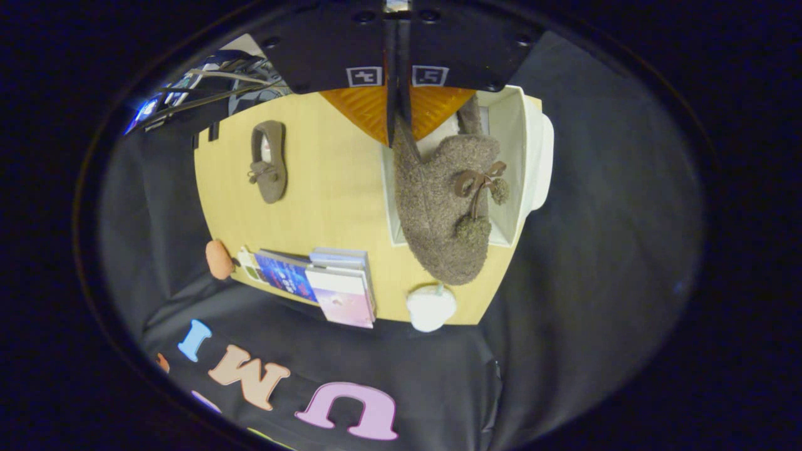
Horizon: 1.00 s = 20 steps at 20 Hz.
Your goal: Open the storage box then place both shoes into the box .Put the left shoe in first, then the right shoe, with the right side of both shoes facing outward in a uniform manner.
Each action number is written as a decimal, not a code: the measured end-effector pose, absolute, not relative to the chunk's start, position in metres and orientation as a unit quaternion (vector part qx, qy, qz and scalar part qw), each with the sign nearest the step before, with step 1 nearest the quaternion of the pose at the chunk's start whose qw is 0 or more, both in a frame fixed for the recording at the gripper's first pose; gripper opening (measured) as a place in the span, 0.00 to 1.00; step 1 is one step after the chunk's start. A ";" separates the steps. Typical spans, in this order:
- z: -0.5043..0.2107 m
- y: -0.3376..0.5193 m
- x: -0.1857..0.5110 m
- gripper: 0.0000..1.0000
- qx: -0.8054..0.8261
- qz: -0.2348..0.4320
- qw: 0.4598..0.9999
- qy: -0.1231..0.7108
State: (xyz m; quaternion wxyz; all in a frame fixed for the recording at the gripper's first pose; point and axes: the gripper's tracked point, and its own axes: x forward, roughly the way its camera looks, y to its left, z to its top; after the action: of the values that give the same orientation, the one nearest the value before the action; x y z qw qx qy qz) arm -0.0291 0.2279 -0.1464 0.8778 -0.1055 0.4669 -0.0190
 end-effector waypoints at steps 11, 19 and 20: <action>-0.251 0.270 -0.006 0.04 -0.073 -0.031 0.827 0.557; -0.313 0.298 0.003 0.04 -0.062 0.020 0.806 0.588; -0.316 0.297 0.003 0.04 -0.059 0.022 0.805 0.590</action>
State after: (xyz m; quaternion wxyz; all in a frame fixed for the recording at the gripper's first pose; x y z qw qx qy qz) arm 0.0026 0.2975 -0.3163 0.8047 -0.0590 0.5903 0.0223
